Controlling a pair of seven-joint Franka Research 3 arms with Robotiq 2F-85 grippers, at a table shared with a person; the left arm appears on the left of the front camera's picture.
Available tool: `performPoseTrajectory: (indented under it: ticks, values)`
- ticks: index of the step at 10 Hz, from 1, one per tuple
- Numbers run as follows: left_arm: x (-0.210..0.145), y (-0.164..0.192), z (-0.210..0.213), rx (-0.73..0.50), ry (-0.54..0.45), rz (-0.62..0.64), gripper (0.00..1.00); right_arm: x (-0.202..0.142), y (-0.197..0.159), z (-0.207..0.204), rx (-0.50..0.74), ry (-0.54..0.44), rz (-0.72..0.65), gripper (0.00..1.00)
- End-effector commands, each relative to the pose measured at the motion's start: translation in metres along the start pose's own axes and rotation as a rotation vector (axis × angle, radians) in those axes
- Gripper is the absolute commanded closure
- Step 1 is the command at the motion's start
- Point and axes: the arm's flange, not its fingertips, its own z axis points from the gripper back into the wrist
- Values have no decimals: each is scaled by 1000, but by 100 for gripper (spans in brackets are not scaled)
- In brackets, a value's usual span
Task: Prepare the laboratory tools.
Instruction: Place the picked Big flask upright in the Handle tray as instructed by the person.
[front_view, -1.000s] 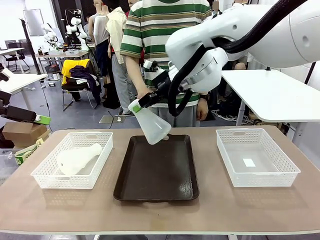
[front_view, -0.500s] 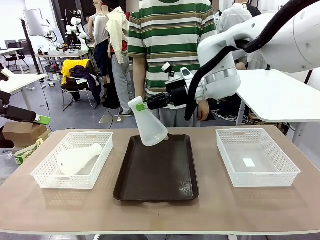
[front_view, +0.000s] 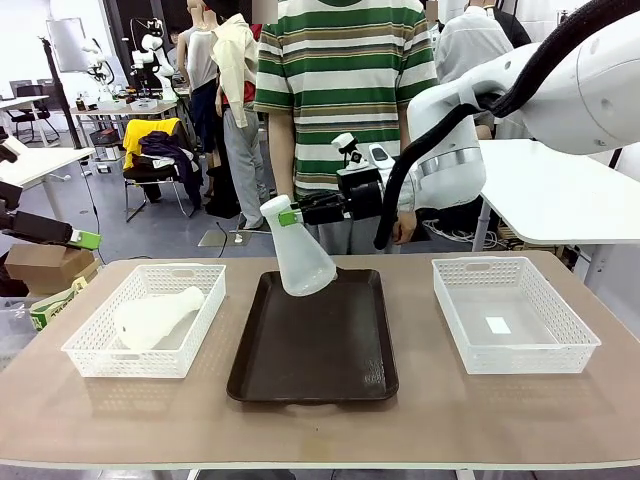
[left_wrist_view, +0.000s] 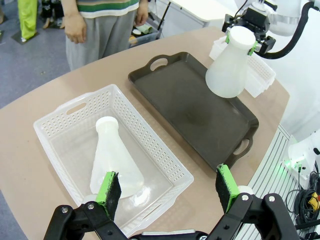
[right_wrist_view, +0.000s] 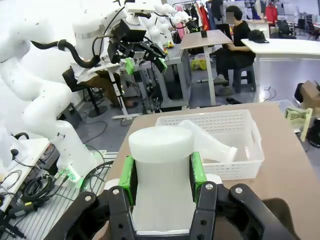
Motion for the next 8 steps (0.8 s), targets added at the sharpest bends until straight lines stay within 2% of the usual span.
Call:
performPoseTrajectory:
  ticks: [1,3,4,6,8]
  values:
    - [-2,3,-1,-18,-26,-15,0,5,1,-2,-18,15,-12,100]
    - [-2,3,-1,-18,-26,-15,0,2,0,-1,-2,3,3,100]
    - [-2,3,-1,-18,-26,-15,0,-4,-2,-3,99,-33,69,100]
    - [-2,3,-1,-18,-26,-15,0,-37,-28,4,206,-149,114,100]
    - [-2,3,-1,-18,-26,-15,0,-60,-49,9,192,-259,195,100]
